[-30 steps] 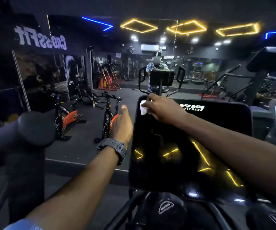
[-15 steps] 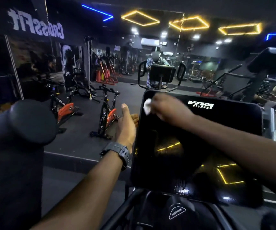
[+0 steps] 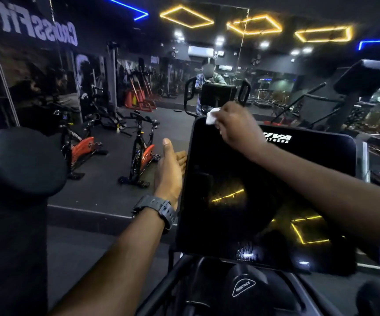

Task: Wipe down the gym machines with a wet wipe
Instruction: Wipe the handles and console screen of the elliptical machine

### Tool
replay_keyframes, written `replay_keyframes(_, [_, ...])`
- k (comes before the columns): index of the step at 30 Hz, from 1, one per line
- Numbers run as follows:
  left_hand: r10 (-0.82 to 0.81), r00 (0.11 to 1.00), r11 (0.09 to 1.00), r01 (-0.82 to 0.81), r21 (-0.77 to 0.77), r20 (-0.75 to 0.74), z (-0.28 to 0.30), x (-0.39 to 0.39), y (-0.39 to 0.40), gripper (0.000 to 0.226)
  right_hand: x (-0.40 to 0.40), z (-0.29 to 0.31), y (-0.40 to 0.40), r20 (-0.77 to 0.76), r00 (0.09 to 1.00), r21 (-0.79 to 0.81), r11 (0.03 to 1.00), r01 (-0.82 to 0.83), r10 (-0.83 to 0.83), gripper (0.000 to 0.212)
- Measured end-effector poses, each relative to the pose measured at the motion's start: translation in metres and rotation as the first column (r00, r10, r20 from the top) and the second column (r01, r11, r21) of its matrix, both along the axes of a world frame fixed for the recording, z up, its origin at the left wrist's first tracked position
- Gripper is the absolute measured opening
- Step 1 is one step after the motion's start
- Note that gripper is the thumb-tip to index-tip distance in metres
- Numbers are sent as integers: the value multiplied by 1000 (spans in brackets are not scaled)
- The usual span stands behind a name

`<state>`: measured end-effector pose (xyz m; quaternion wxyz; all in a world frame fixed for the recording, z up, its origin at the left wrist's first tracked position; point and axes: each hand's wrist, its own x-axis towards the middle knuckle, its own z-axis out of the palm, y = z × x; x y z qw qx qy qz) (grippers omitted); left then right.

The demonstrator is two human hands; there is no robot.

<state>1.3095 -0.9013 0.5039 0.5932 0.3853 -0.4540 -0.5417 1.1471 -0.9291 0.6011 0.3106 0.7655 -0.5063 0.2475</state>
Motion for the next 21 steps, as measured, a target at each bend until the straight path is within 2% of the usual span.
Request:
replay_keyframes(2, [16,1000,1000,-16,-9,15,-1,1,-2,80,16,-35,30,-99,984,149,980,-135,150,12])
replay_keyframes(4, [10,1000,1000,-10,-5,13,-1,1,-1,80,31,-86,73,-188,920,489,845,-217,345,13])
replay_keyframes(5, [6,1000,1000,-6,3,8,-2,1,-1,80,35,-100,87,-259,873,564,798,-211,414,18])
replay_keyframes(6, [9,1000,1000,-9,2,6,-3,0,0,80,30,-103,83,-308,836,555,800,-231,455,22])
replay_keyframes(7, [21,1000,1000,-20,-4,13,-4,-1,-1,80,24,-91,71,-325,851,498,840,-217,413,23])
replay_keyframes(8, [35,999,999,-35,-11,21,-6,-2,-1,79,16,-72,50,-335,881,366,908,-206,334,21])
replay_keyframes(10, [41,999,999,-41,-6,13,-8,-3,0,78,3,-27,16,-210,965,112,985,-133,154,26])
replay_keyframes(11, [39,999,999,-39,1,4,-10,-2,-1,77,-2,-11,8,-104,991,55,995,-81,87,26])
replay_keyframes(12, [34,999,999,-34,1,-5,-9,-1,-2,77,-2,-11,6,-39,996,43,996,-78,80,24])
replay_keyframes(13, [39,999,999,-39,4,-1,-9,1,-4,78,7,-19,15,-10,995,101,990,-95,96,20])
replay_keyframes(14, [47,999,999,-47,9,10,-9,2,-6,79,19,-40,30,-37,992,203,973,-110,120,17])
replay_keyframes(15, [54,998,998,-54,18,16,-10,4,-7,82,33,-61,54,-84,973,373,912,-169,214,15])
replay_keyframes(16, [54,998,998,-54,38,16,-11,5,-7,84,43,-82,74,-158,924,460,854,-243,348,17])
replay_keyframes(17, [55,998,997,-56,61,18,-11,5,-6,85,47,-92,79,-272,860,473,839,-270,431,20])
replay_keyframes(18, [68,997,995,-70,75,27,-12,5,-6,86,46,-88,71,-296,833,461,834,-304,467,21])
replay_keyframes(19, [82,996,993,-85,77,43,-14,5,-8,87,41,-72,56,-290,865,420,867,-270,410,20])
replay_keyframes(21, [100,994,990,-104,93,45,-16,5,-12,83,26,-31,13,-260,930,229,952,-202,259,29])
